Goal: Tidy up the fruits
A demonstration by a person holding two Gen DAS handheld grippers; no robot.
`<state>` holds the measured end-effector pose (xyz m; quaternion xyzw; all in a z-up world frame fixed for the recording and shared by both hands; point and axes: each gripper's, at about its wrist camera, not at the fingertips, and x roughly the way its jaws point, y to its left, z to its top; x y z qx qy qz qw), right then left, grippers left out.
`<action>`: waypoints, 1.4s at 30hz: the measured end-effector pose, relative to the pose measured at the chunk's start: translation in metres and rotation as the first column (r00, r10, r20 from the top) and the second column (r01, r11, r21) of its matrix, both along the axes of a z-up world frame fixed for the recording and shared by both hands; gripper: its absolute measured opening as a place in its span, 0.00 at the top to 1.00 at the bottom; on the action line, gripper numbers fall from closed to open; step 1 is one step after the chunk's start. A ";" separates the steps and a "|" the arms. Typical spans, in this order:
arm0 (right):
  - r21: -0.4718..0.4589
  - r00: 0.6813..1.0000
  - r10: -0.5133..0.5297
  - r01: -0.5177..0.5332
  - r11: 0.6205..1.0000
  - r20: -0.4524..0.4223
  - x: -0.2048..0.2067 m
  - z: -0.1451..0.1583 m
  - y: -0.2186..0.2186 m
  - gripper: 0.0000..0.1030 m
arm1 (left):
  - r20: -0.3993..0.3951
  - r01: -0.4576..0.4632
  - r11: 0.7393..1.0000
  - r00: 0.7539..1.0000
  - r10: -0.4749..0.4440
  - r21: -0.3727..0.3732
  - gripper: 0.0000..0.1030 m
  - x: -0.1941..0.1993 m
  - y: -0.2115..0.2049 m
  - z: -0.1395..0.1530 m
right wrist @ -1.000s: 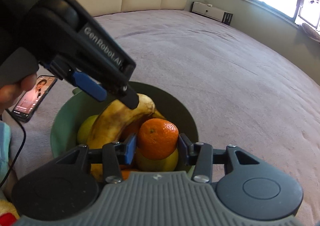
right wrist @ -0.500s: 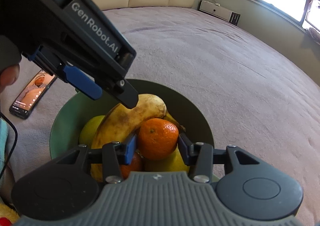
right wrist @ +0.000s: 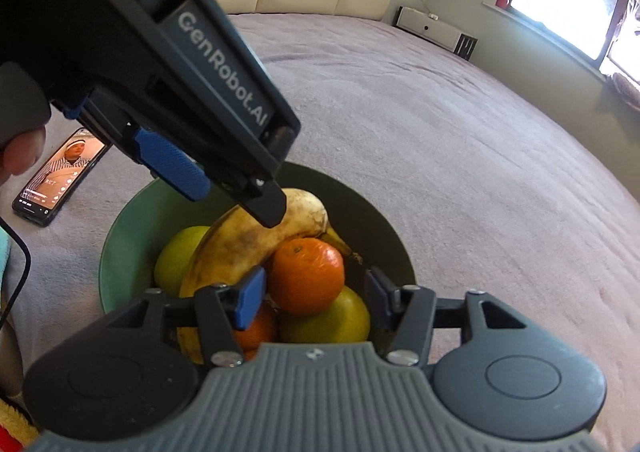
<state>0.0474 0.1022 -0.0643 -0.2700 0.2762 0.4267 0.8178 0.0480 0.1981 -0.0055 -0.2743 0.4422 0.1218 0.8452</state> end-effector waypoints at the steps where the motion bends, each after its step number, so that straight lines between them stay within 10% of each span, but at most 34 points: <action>1: 0.008 1.000 -0.002 0.002 1.000 0.003 -0.001 0.002 -0.001 0.36 | 0.011 0.002 1.000 1.000 -0.002 0.002 0.40 -0.001 -0.001 0.002; 25: 0.237 0.932 -0.337 0.360 0.902 -0.132 -0.012 0.075 -0.100 0.14 | 0.286 0.063 0.957 0.947 -0.147 0.283 0.19 -0.037 -0.074 0.058; 42: 0.215 0.831 -0.538 0.557 0.803 -0.143 -0.054 0.062 -0.174 0.04 | 0.167 0.136 0.841 0.952 -0.258 0.523 0.12 -0.062 -0.145 0.034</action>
